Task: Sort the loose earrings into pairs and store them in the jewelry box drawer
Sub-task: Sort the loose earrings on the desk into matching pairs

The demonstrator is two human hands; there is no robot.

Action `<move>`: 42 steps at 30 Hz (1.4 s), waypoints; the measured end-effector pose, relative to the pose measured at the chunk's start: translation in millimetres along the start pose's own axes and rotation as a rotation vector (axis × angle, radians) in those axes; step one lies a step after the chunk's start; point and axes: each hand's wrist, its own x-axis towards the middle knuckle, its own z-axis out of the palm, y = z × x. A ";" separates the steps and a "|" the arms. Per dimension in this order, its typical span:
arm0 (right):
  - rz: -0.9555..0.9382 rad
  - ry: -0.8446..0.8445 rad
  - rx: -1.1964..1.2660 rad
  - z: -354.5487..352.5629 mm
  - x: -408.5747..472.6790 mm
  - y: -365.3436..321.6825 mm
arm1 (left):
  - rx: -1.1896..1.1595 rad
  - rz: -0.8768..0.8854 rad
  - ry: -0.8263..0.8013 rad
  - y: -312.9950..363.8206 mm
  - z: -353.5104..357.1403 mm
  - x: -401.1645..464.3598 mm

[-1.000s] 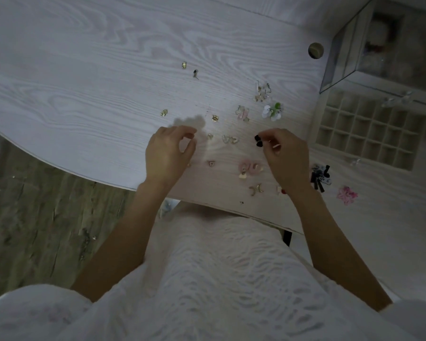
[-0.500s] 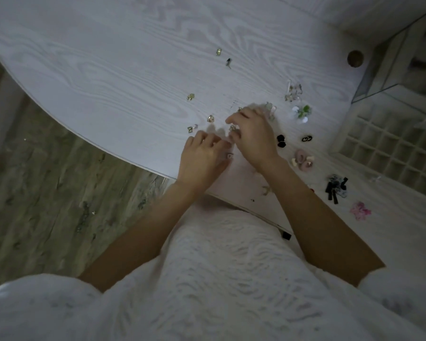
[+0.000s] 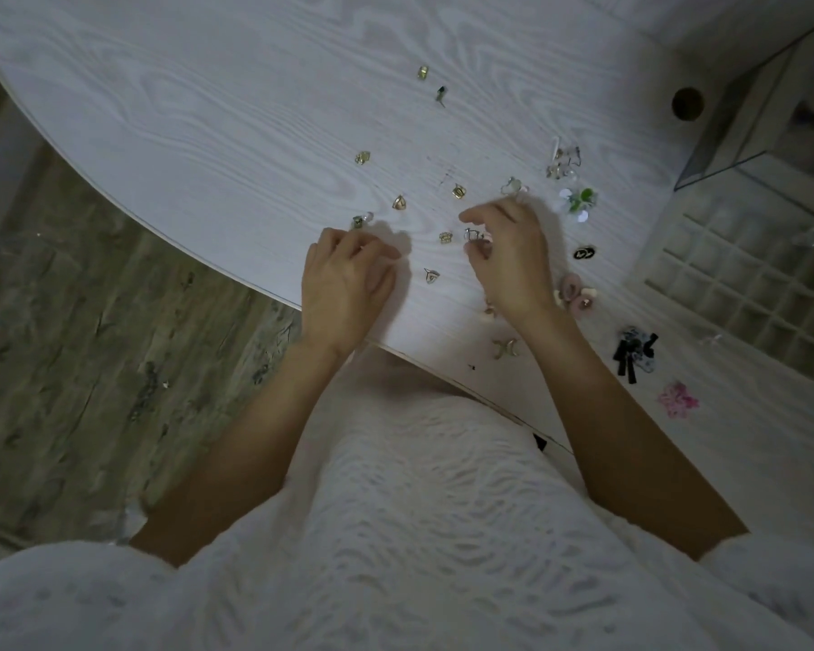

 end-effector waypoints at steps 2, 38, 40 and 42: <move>0.007 0.008 -0.029 -2.1 3.2 0.3 | -0.055 -0.029 -0.037 6.7 -3.3 6.3; -0.023 -0.222 0.016 -7.3 -47.3 -2.6 | -0.386 -0.136 -0.243 39.0 -4.7 -20.5; -0.099 -0.263 -0.053 -4.8 -44.8 -2.9 | -0.391 -0.197 -0.250 35.5 0.9 -26.7; -0.128 -0.272 -0.100 -2.6 -41.8 -2.9 | -0.399 -0.205 -0.251 35.6 6.5 -29.2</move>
